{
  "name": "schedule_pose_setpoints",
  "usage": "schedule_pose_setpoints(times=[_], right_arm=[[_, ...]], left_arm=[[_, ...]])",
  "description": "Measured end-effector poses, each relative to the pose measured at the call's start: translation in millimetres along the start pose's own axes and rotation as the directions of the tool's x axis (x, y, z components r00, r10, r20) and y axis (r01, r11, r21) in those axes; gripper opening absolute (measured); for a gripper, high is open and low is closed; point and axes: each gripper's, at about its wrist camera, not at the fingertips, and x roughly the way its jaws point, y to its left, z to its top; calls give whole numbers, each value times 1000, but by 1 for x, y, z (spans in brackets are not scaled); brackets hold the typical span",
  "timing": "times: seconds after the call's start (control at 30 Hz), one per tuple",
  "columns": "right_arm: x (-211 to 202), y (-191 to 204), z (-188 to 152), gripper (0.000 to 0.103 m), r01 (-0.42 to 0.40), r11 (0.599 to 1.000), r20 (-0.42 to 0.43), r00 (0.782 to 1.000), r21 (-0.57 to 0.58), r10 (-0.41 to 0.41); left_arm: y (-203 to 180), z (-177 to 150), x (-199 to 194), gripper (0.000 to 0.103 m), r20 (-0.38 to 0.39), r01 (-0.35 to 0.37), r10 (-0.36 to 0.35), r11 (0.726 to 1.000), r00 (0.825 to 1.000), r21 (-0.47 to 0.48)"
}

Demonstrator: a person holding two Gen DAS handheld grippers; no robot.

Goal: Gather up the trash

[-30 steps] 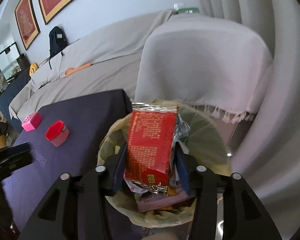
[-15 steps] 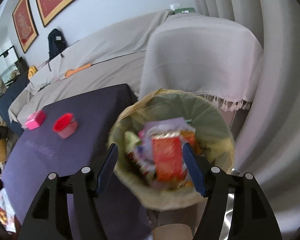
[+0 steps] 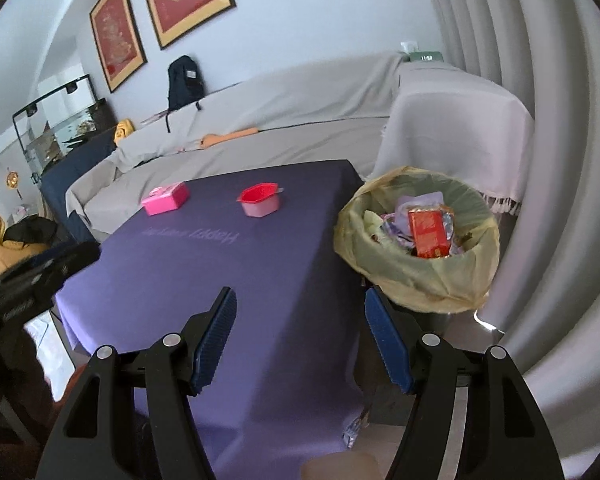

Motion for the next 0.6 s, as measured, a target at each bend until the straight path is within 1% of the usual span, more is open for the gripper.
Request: schedule_pose_setpoints(times=[0.17, 0.33, 0.47, 0.6], right_arm=[[-13, 9, -9, 63, 18, 999, 18, 1000, -29, -18], [-22, 14, -14, 63, 13, 998, 45, 999, -55, -10], [-27, 19, -20, 63, 21, 996, 55, 998, -91, -16], [-26, 16, -21, 63, 19, 995, 57, 998, -97, -14]], left_arm=[[-8, 1, -10, 65, 32, -78, 77, 997, 997, 17], [-13, 1, -11, 65, 33, -114, 113, 993, 993, 28], [-18, 1, -12, 65, 36, -126, 125, 991, 992, 37], [-25, 1, -12, 65, 37, -128, 126, 990, 991, 51]])
